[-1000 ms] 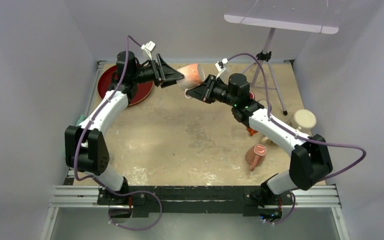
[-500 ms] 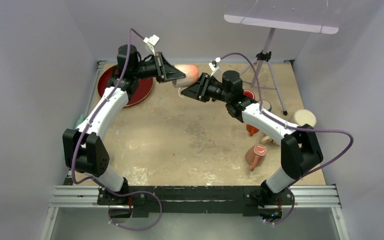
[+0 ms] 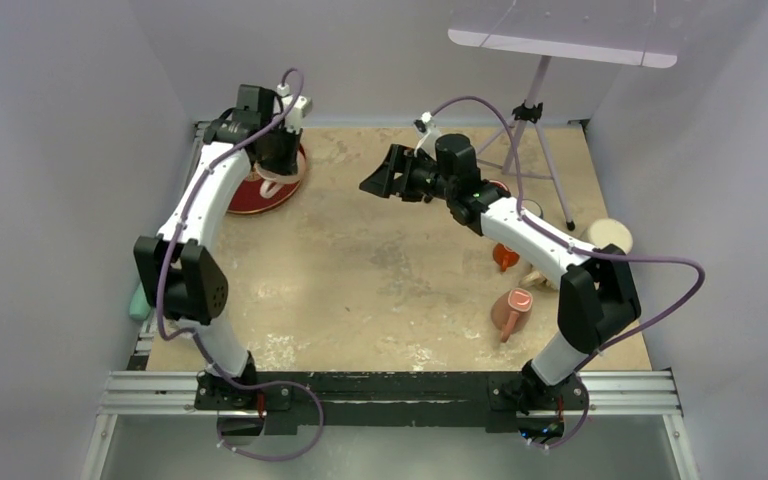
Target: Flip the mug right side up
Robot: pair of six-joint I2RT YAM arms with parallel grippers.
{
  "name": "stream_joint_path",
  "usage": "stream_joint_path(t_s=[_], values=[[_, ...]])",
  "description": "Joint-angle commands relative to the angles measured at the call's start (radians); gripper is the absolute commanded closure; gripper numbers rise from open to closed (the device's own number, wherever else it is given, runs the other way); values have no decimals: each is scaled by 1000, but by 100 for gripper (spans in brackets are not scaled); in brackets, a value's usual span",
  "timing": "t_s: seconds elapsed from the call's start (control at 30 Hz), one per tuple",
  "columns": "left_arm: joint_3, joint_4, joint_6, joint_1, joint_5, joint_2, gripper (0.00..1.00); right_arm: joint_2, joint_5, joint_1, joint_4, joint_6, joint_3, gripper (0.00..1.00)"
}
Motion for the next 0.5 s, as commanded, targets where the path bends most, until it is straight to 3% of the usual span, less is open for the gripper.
stream_joint_path(t_s=[0.0,0.33,0.47], values=[[160,-143,366,78,-238,170,100,-20,75,0,-76,-105,61,18],[498,-309,489,135,-239,502,100,-31,87,1,-127,-148,61,18],[555,-344,517,139,-211,573,100,-50,103,1,-128,-155,41,18]])
